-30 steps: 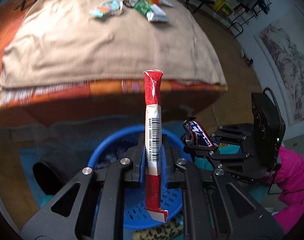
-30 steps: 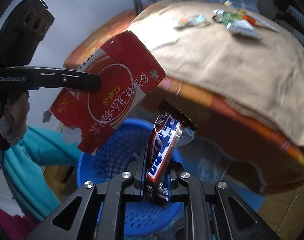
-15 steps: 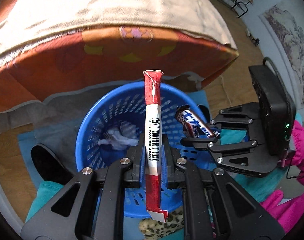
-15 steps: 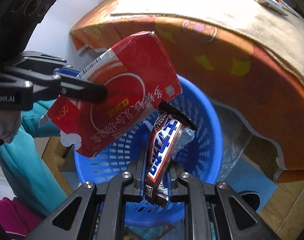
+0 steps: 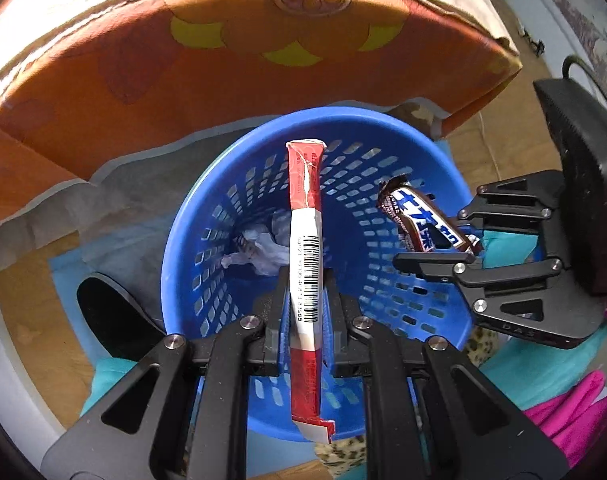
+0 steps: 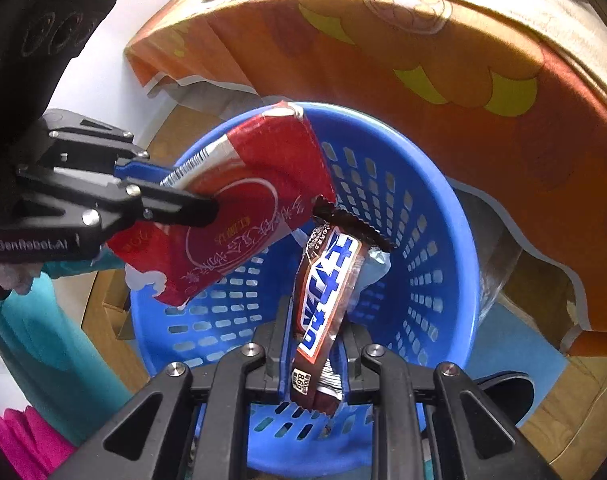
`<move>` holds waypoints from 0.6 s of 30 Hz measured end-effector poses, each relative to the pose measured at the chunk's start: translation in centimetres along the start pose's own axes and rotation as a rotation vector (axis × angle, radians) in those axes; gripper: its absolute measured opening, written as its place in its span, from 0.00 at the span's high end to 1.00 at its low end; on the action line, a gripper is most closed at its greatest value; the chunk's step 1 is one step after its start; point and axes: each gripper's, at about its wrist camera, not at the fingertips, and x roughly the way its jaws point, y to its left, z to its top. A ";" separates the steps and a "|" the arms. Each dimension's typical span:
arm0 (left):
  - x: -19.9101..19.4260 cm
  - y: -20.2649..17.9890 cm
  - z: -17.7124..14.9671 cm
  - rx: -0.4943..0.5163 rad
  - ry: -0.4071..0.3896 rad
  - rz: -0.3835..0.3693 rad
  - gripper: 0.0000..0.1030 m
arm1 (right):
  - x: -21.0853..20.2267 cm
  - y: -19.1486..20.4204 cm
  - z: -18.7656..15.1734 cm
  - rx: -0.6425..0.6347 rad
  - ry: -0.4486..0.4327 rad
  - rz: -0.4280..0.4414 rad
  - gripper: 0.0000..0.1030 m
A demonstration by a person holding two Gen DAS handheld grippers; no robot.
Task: Collect trash
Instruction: 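Carry the box and wrapper over the blue basket and open both tools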
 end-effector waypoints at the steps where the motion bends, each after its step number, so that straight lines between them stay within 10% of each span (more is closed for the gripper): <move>1: 0.0 -0.1 0.1 0.004 -0.001 0.004 0.89 | 0.1 0.0 0.1 0.004 0.001 0.000 0.81; 18: -0.2 -1.0 1.3 0.005 -0.017 0.050 0.86 | -0.4 0.2 0.1 -0.015 -0.017 -0.006 0.51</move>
